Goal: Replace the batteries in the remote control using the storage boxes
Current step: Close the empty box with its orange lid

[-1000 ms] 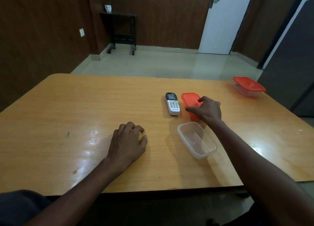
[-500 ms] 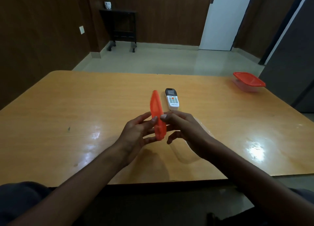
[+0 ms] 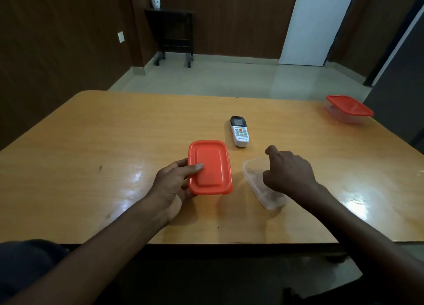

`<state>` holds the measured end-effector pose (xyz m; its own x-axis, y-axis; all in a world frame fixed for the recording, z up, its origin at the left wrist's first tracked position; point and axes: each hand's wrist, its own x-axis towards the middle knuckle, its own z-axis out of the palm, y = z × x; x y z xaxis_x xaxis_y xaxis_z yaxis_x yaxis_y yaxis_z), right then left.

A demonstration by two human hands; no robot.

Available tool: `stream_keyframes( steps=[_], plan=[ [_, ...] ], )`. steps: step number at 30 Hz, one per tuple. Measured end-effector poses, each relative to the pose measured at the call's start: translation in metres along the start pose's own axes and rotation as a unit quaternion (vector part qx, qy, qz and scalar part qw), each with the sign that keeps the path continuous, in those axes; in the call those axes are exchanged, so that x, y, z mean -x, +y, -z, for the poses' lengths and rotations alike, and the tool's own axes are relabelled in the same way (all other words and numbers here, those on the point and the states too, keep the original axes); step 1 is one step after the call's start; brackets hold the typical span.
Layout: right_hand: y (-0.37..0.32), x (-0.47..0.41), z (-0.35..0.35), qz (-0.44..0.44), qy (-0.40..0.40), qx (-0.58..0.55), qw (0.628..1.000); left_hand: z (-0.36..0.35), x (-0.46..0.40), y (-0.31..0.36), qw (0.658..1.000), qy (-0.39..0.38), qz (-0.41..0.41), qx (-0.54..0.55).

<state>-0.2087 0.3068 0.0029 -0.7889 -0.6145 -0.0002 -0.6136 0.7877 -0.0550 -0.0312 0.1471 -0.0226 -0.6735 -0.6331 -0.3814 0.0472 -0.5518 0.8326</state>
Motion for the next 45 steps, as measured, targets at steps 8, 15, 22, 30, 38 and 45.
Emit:
stream_keyframes(
  steps=[8, 15, 22, 30, 38, 45],
  plan=[
    [-0.025, 0.010, 0.008, 0.005, 0.003, -0.407, 0.913, -0.006, 0.007, -0.003, 0.997, 0.002, -0.033, -0.074],
    [-0.042, 0.024, 0.008, 0.004, -0.016, -0.540, 0.841, 0.004, 0.010, 0.001, 0.987, 0.027, -0.078, -0.136],
    [-0.042, 0.024, 0.004, 0.024, -0.015, -0.558, 0.829, 0.005, 0.010, 0.001, 0.988, 0.015, -0.098, -0.119],
    [-0.043, 0.025, 0.001, 0.048, -0.036, -0.555, 0.830, 0.007, 0.007, 0.000, 0.983, 0.032, -0.141, -0.113],
    [-0.041, 0.025, -0.001, 0.049, -0.011, -0.533, 0.845, 0.010, 0.003, -0.002, 0.984, 0.001, -0.127, -0.126],
    [-0.040, 0.026, -0.004, 0.063, 0.018, -0.491, 0.869, 0.012, 0.002, 0.001, 0.984, 0.002, -0.127, -0.121]
  ],
)
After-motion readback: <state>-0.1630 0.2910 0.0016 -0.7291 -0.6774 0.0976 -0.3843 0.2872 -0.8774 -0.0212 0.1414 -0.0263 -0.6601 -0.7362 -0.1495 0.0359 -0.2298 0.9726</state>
